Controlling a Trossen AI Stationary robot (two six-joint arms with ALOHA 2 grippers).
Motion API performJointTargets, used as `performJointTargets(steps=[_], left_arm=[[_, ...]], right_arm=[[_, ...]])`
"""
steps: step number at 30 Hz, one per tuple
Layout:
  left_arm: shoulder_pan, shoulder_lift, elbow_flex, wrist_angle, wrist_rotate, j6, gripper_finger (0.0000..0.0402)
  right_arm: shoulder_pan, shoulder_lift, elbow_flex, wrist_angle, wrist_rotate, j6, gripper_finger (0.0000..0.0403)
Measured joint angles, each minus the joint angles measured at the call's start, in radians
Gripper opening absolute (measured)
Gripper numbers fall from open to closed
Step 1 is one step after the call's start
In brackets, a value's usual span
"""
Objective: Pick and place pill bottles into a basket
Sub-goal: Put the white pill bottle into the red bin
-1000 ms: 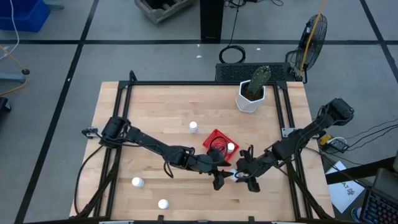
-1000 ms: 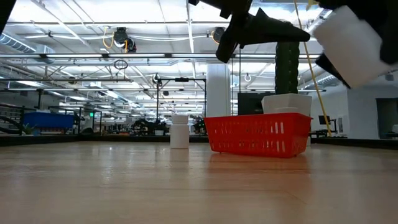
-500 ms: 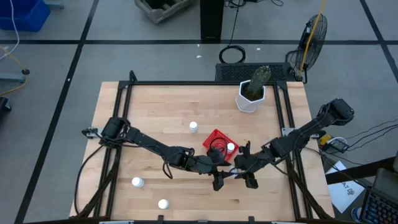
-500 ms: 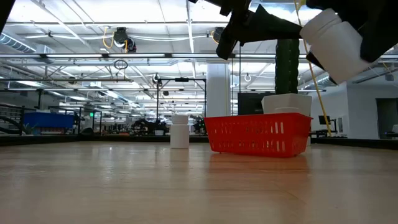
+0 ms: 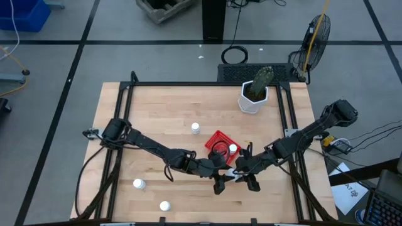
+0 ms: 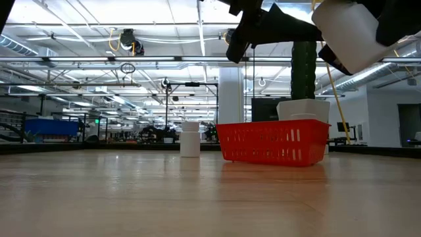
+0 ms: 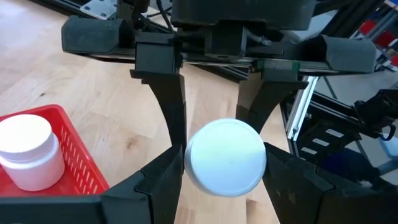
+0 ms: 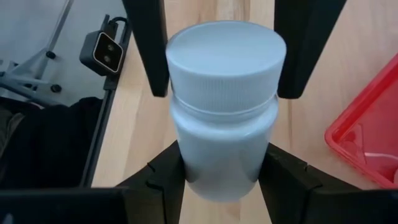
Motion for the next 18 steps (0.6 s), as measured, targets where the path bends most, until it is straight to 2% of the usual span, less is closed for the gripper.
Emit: performJointTargets(steps=[8,14,18], left_arm=[[0.002,0.0,0.0,-0.003,0.0,0.01,0.0212],[0.009,0.0,0.0,0.003,0.008,0.023,0.0161],[0.01,0.001,0.0,0.01,0.008,0.029,0.016]], right_arm=[[-0.005,0.0,0.0,0.011,-0.003,-0.011,0.0155],[-0.005,0.0,-0.002,0.013,-0.007,0.007,0.0154],[-0.005,0.0,-0.002,0.013,-0.006,0.002,0.0154]])
